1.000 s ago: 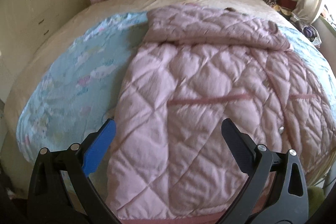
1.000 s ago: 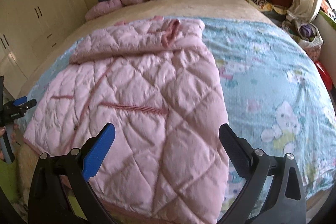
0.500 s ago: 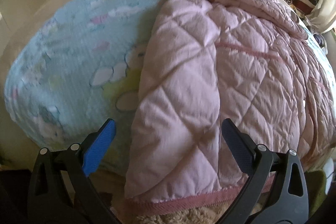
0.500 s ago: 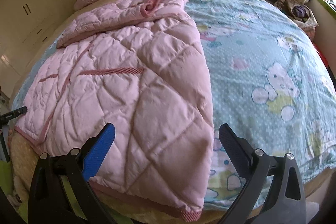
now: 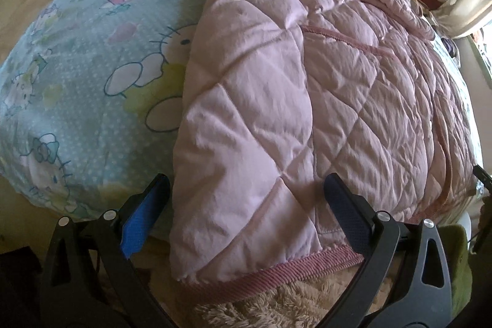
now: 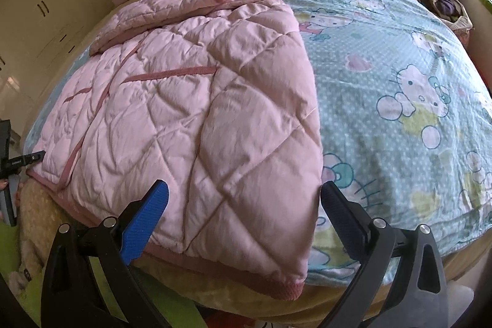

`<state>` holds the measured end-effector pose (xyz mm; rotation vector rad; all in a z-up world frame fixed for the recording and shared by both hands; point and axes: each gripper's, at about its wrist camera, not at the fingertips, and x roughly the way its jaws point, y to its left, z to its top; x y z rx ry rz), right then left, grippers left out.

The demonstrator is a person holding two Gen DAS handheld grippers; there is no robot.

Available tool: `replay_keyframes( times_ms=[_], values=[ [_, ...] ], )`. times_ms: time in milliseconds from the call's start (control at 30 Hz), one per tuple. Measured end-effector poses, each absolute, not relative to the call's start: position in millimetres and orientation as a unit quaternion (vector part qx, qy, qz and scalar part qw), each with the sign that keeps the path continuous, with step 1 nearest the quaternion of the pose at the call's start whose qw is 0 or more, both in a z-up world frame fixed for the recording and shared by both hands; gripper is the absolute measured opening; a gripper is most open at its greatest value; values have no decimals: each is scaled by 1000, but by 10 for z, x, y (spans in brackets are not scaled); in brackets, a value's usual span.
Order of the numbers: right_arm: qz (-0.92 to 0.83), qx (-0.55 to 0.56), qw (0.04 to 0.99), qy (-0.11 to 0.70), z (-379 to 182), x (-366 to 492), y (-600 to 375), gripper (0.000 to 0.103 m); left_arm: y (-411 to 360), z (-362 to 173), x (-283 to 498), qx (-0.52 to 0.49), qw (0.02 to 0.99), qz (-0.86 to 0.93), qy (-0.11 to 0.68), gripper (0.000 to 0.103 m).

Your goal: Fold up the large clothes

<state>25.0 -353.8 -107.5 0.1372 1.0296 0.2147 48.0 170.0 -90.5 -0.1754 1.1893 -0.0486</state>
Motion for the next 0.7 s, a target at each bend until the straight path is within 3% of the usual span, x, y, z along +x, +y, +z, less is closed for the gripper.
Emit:
replay_keyframes(
  times_ms=[467, 600, 700],
  values=[
    [115, 100, 840, 520, -1270, 227, -3576, 99, 1629, -917, 571, -53, 821, -22, 569, 94],
    [115, 113, 838, 521, -1323, 199, -3588, 98, 1569, -901, 558, -32, 826, -26, 562, 86],
    [121, 103, 839, 520, -1294, 179, -3558, 85, 1538, -895, 553, -24, 829, -30, 559, 80]
  ],
)
